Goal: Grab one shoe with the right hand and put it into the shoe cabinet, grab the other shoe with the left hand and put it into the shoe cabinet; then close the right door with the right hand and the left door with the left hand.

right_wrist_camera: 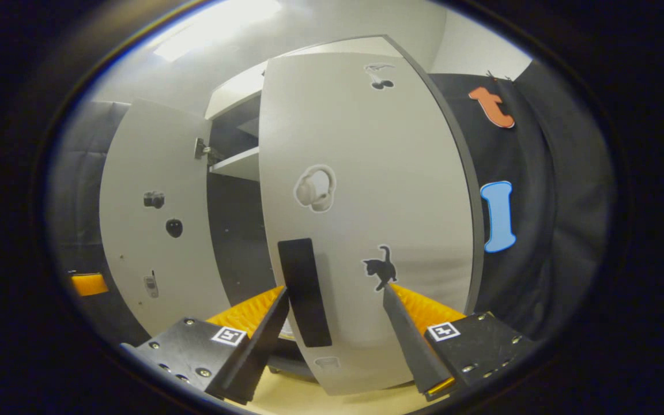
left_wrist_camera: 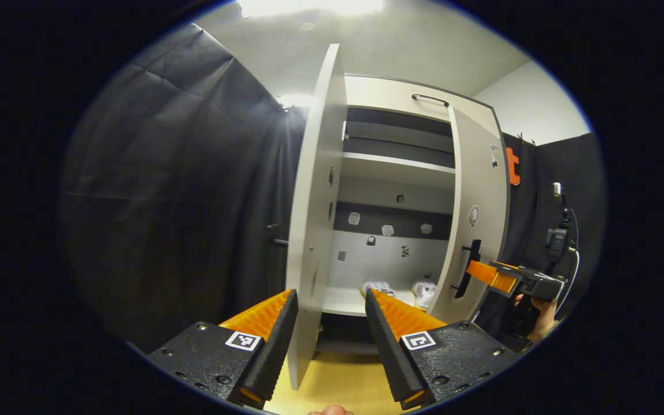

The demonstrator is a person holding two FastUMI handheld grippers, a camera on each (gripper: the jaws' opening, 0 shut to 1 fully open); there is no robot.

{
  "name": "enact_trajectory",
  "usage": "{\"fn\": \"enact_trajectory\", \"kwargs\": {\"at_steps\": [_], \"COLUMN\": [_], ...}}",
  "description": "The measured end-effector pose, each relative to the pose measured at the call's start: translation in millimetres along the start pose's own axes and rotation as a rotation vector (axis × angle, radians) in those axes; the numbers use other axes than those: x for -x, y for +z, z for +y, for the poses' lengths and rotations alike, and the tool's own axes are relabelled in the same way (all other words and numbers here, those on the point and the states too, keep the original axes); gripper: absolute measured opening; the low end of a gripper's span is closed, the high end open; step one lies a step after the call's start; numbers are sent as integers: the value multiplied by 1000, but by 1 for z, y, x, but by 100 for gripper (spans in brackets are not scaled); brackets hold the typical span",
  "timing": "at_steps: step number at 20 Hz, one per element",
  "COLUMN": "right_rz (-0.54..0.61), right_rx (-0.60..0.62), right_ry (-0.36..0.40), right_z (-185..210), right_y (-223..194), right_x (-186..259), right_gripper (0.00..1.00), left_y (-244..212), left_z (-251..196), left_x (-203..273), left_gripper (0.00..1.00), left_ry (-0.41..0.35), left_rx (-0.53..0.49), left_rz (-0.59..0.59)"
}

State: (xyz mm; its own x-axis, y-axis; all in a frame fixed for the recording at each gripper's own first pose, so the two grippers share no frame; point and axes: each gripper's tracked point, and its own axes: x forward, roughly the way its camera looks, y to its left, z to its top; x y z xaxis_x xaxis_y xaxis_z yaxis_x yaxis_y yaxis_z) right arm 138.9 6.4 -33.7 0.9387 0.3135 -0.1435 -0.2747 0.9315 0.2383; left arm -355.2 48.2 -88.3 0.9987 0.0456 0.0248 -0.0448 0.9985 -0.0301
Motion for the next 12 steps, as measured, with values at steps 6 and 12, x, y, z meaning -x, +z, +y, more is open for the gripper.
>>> {"fn": "enact_trajectory", "kwargs": {"at_steps": [6,12], "right_rz": [-5,39], "right_rx": [4,-18], "right_ry": [1,-71], "right_z": [0,-22], "right_y": [-2,-18], "right_x": [19,42], "right_gripper": [98,98], "left_y": [9,7], "left_z": [59,85], "left_x": [-7,-21], "left_gripper": [74,74], "left_ry": [158,195], "left_rx": [-27,-35], "left_rz": [-33,-24]}}
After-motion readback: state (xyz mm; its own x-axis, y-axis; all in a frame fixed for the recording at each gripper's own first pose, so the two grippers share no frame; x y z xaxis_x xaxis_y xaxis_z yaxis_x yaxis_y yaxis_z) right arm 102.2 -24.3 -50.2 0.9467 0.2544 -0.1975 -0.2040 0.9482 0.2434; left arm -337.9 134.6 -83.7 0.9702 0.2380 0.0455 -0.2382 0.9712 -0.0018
